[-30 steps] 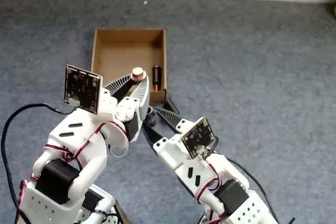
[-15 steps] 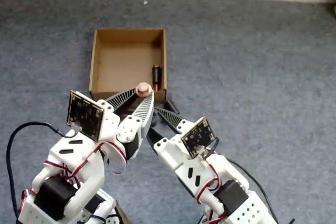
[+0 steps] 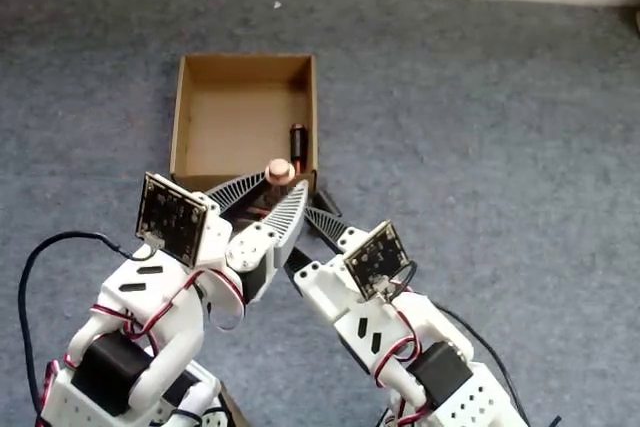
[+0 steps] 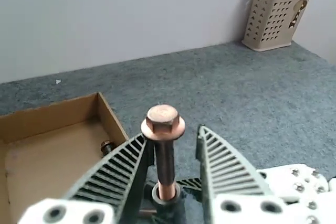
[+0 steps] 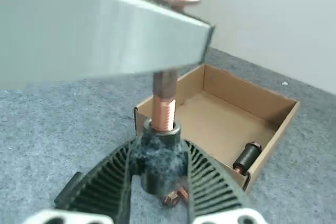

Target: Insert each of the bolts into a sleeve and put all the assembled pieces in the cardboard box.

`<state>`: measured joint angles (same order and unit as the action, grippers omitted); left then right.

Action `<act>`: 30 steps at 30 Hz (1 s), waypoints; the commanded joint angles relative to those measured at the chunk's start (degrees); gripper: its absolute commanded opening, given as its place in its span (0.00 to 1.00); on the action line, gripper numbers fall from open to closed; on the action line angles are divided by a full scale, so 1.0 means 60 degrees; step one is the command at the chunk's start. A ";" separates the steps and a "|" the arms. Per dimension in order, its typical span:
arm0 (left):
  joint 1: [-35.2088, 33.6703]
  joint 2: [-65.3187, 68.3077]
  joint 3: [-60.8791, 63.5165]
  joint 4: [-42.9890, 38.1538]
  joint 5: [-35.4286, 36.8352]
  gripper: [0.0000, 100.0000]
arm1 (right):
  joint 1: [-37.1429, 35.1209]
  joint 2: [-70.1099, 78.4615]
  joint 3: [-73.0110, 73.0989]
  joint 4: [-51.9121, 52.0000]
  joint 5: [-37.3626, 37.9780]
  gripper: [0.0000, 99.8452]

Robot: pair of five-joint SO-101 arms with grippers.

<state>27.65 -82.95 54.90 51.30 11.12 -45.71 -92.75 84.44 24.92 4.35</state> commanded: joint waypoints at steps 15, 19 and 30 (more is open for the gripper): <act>-0.0300 -0.0139 0.0227 0.0381 -0.1495 0.21 | 0.0740 -0.0198 -0.0125 -0.0227 0.0029 0.01; -0.0388 -0.0154 -0.0139 0.0952 -0.1934 0.21 | 0.0740 -0.0198 -0.0125 -0.0227 0.0015 0.01; -0.2308 -0.0168 -0.0667 0.3048 -0.2930 0.21 | 0.1077 -0.0183 -0.0154 0.0623 0.0015 0.01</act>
<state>22.46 -84.09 52.97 67.12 -5.67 -41.41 -92.75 84.97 26.42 4.35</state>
